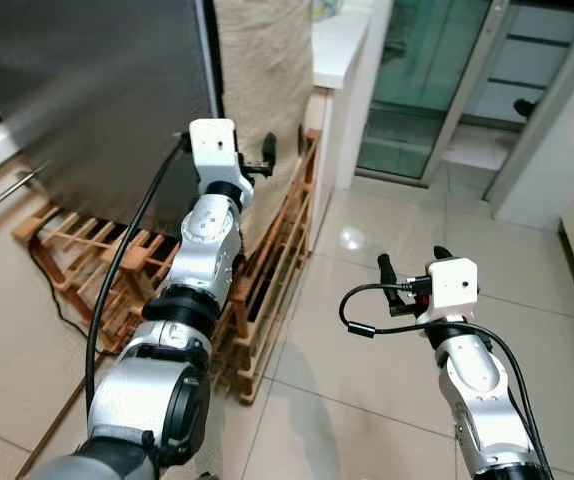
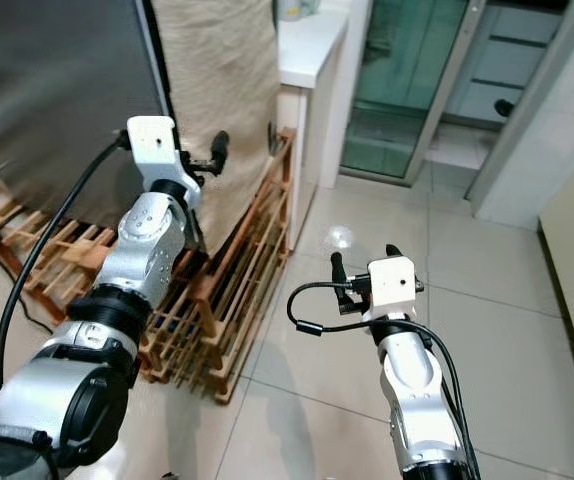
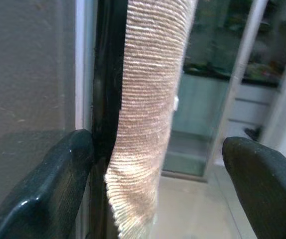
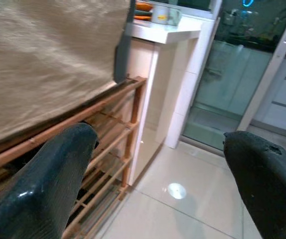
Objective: Restocking fridge
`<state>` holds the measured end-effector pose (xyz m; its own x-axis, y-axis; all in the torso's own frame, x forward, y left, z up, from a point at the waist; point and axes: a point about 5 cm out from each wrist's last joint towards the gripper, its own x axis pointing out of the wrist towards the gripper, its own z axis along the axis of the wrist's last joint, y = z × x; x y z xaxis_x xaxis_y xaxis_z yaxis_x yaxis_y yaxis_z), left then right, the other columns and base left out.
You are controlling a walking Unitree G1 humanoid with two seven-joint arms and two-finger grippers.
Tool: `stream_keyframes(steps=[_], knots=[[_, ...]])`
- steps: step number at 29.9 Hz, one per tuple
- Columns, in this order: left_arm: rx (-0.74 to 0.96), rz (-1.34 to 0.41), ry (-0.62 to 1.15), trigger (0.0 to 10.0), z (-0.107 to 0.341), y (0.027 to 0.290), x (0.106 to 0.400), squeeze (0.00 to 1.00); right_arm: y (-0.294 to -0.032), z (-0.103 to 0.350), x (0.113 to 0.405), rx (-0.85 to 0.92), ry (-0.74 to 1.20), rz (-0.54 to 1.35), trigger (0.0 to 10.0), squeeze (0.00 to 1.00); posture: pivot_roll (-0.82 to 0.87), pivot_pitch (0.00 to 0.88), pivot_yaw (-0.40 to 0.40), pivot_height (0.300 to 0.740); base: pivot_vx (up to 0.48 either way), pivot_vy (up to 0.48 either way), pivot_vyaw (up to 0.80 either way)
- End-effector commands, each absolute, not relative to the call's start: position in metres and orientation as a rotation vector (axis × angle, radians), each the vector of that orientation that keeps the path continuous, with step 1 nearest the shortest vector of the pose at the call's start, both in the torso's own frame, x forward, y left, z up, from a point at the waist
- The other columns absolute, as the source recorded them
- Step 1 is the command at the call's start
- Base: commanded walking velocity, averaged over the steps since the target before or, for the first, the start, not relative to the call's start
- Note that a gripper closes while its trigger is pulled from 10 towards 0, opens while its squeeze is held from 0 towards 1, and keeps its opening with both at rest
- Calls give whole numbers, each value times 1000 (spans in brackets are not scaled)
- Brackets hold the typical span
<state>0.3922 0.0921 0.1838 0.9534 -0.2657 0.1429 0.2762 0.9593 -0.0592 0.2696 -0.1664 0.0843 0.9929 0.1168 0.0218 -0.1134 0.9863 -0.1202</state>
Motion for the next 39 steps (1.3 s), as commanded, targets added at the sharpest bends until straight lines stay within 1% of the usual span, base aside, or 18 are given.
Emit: stream_keyframes(steps=[1,4,5,8,10,12,14,19,21,23,24,25,29,30,33,34,38,39], knots=[[-88,-555,-73,10000,176,54,385,0,-165,85,270,-123,-28,121,10000,0,-189,0,20,740,0,0,0],[-136,-609,-59,10000,174,50,383,0,-164,85,270,-124,-29,124,10000,0,-191,0,21,740,0,0,0],[-178,-716,-76,10000,177,37,378,0,-163,86,270,-126,-31,130,10000,0,-189,0,21,740,0,0,0],[-190,-755,-87,10000,179,31,375,0,-163,86,270,-127,-32,131,10000,0,-189,0,21,740,0,0,0],[-246,-896,-122,10000,186,9,365,0,-162,86,271,-127,-32,134,10000,0,-189,0,19,740,0,0,0],[-246,-896,-122,10000,186,9,365,0,-162,86,271,-127,-32,134,10000,0,-189,0,19,740,0,0,0],[-312,-985,-157,10000,194,-5,357,0,-161,86,272,-127,-34,136,10000,0,-195,0,22,740,0,0,0],[-324,-974,-161,10000,192,3,358,0,-161,86,272,-123,-36,136,10000,0,-193,0,22,740,0,0,0],[-272,-919,-161,10000,189,15,362,0,-160,87,272,-119,-37,139,10000,0,-196,0,28,740,0,0,0],[-201,-821,-173,10000,184,38,366,0,-160,88,273,-112,-40,125,10000,0,-195,0,32,740,0,0,0],[-183,-744,-163,10000,179,56,368,0,-161,88,274,-104,-41,114,10000,0,-196,0,36,740,0,0,0],[-183,-744,-163,10000,179,56,368,0,-161,88,274,-104,-41,114,10000,0,-196,0,36,740,0,0,0],[-139,-542,-143,10000,164,121,365,0,-165,88,274,-76,-35,92,10000,0,-177,0,33,740,0,0,0],[-139,-542,-143,10000,164,121,365,0,-165,88,274,-76,-35,92,10000,0,-177,0,33,740,0,0,0],[-103,-351,-208,10000,160,181,348,0,-165,86,275,-78,-29,109,10000,0,-152,0,30,740,0,0,0],[-103,-351,-208,10000,160,181,348,0,-165,86,275,-78,-29,109,10000,0,-152,0,30,740,0,0,0],[-65,-157,-220,10000,152,225,317,0,-169,89,286,-35,-21,84,10000,0,-98,0,5,740,0,0,0],[-77,-145,-218,10000,149,226,312,0,-170,89,288,-21,-16,72,10000,0,-98,0,5,740,0,0,0]])
